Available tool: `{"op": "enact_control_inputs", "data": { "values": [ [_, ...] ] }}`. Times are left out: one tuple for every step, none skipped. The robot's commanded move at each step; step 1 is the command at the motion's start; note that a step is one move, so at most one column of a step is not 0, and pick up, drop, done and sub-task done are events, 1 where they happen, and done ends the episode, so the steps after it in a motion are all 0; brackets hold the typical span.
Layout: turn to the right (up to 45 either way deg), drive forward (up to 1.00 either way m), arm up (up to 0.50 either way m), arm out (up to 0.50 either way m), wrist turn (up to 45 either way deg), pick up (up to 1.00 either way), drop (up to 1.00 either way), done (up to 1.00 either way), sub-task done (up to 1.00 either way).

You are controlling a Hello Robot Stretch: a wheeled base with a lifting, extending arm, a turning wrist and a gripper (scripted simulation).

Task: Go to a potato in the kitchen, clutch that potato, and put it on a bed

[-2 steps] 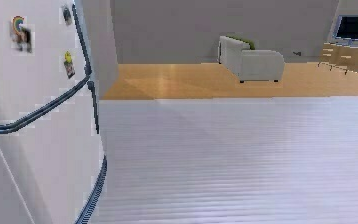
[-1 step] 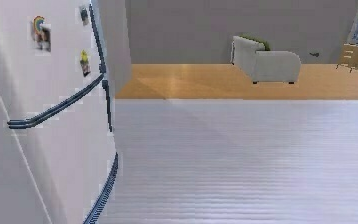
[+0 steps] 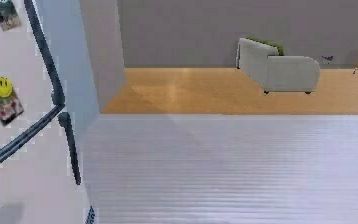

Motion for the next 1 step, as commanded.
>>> {"op": "enact_control_inputs", "data": {
  "values": [
    [0.0, 1.0, 0.0, 0.0, 0.0, 0.0, 0.0, 0.0, 0.0]
  ]
}}
